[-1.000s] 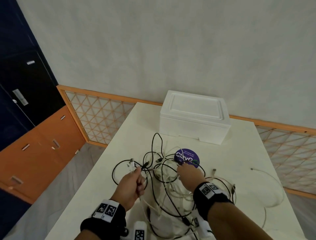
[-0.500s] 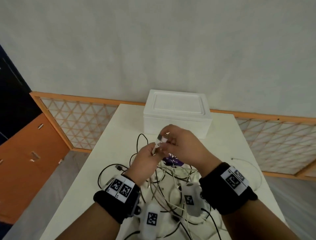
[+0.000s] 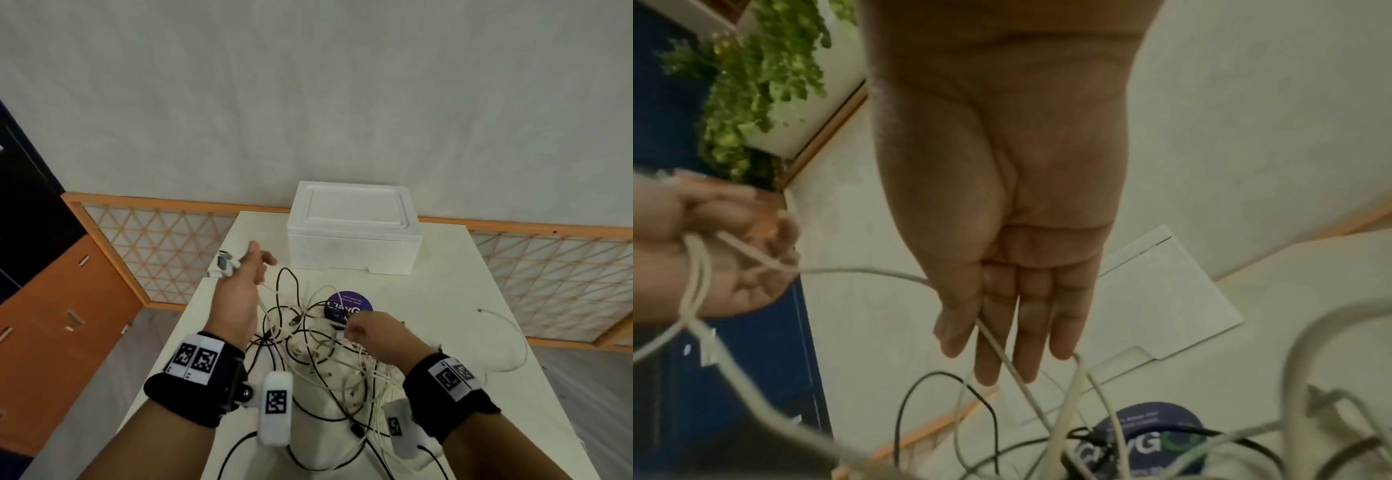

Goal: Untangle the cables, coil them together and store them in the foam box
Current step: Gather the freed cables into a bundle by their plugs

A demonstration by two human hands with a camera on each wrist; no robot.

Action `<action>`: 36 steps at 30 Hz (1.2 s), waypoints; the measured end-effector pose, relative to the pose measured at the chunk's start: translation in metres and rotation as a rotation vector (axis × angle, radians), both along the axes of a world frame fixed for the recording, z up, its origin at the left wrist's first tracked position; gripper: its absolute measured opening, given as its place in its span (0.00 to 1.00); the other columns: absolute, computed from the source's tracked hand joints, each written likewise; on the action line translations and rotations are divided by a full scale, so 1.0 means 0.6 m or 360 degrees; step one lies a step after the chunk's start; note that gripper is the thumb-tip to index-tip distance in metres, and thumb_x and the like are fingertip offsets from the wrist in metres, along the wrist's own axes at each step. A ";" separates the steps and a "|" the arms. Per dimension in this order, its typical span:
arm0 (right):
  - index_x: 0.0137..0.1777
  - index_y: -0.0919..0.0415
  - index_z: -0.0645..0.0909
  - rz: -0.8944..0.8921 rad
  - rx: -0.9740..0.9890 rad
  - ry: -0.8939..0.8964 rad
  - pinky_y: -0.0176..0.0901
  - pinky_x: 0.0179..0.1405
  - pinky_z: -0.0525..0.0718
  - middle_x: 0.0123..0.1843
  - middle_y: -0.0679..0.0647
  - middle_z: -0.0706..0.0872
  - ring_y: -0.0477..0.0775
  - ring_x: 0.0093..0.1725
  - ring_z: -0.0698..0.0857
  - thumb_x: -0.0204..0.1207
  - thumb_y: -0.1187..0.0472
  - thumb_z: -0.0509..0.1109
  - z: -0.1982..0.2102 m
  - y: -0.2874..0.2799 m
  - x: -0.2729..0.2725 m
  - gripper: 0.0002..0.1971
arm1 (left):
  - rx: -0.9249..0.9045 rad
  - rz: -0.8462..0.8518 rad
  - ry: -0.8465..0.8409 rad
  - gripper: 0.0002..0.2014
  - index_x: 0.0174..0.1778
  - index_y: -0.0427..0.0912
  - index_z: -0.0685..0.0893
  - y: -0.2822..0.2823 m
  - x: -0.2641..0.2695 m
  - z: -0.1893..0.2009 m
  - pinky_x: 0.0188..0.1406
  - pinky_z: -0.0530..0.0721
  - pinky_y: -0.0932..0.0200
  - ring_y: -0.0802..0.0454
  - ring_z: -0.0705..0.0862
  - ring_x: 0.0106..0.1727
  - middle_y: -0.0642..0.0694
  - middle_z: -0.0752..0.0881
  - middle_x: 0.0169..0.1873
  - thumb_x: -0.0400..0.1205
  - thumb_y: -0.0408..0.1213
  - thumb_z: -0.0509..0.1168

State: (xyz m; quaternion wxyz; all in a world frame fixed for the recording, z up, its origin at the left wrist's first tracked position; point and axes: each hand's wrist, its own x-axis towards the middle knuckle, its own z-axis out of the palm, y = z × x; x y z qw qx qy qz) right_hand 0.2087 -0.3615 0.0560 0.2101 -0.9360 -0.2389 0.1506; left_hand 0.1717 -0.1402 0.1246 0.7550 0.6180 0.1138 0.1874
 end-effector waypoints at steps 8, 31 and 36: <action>0.44 0.57 0.87 -0.0140 0.0528 -0.0145 0.32 0.37 0.78 0.37 0.48 0.88 0.43 0.35 0.84 0.77 0.61 0.68 0.112 0.021 -0.013 0.06 | 0.0131 -0.0619 0.0145 0.08 0.41 0.55 0.84 -0.038 -0.031 -0.004 0.20 0.55 0.65 0.56 0.55 0.21 0.55 0.64 0.20 0.75 0.54 0.67; 0.42 0.58 0.85 -0.0298 0.0992 -0.0002 0.33 0.34 0.80 0.33 0.50 0.86 0.38 0.29 0.81 0.78 0.69 0.66 0.091 0.012 -0.049 0.09 | -0.0097 -0.0615 0.0044 0.11 0.54 0.47 0.87 -0.088 -0.020 -0.018 0.22 0.53 0.58 0.56 0.57 0.18 0.55 0.68 0.16 0.76 0.37 0.70; 0.42 0.58 0.85 -0.0333 0.1726 0.0081 0.43 0.39 0.83 0.35 0.47 0.87 0.46 0.37 0.85 0.76 0.74 0.65 0.150 0.017 -0.039 0.12 | 0.0261 -0.0568 0.0382 0.13 0.27 0.51 0.84 -0.130 -0.030 -0.057 0.23 0.59 0.60 0.54 0.62 0.19 0.53 0.68 0.16 0.78 0.38 0.72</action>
